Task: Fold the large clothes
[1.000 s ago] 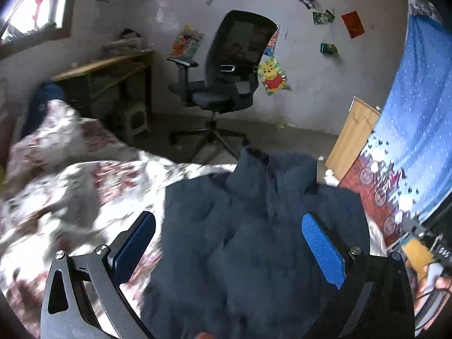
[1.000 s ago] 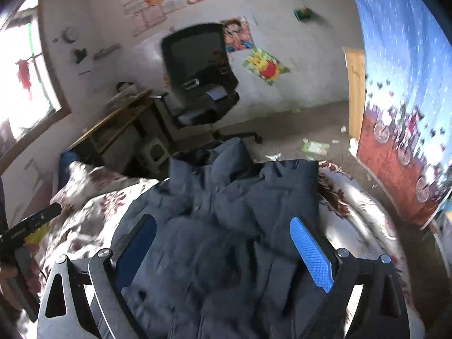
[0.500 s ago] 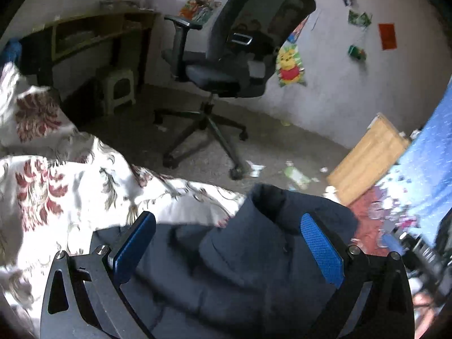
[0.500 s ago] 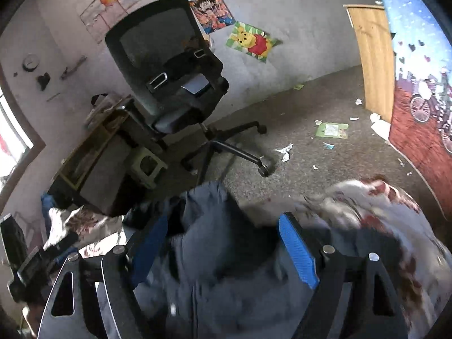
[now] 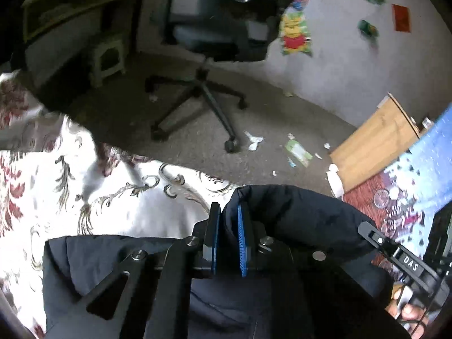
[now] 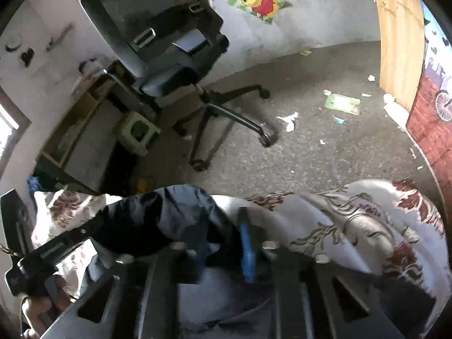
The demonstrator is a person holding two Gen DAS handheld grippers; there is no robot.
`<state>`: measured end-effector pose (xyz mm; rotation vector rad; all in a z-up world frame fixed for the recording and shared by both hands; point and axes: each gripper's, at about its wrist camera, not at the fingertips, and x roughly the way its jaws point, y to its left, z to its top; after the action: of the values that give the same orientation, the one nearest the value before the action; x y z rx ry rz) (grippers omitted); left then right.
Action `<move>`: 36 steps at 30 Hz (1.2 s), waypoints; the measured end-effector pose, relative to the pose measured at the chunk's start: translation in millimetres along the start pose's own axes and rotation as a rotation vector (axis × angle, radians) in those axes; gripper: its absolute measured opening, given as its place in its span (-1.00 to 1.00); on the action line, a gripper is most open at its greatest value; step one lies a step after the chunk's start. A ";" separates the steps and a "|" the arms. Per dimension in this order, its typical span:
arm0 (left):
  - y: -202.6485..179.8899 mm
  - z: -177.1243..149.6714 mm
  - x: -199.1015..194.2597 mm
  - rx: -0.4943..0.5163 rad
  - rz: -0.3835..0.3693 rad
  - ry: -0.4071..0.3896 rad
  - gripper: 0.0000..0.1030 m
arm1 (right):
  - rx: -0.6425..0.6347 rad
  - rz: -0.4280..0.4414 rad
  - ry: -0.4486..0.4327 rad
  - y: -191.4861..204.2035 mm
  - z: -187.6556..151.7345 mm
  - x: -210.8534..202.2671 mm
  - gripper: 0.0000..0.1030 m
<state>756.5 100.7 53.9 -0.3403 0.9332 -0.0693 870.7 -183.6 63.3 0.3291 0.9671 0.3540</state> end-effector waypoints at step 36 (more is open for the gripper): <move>12.3 -198.7 -87.3 0.362 -0.003 -0.061 -0.96 | -0.354 -0.131 -0.182 26.5 -189.0 -142.9 -0.57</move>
<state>544.9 79.0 9.3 -0.0084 0.8403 -0.2266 633.5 -200.4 80.1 -0.0249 0.7263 0.3618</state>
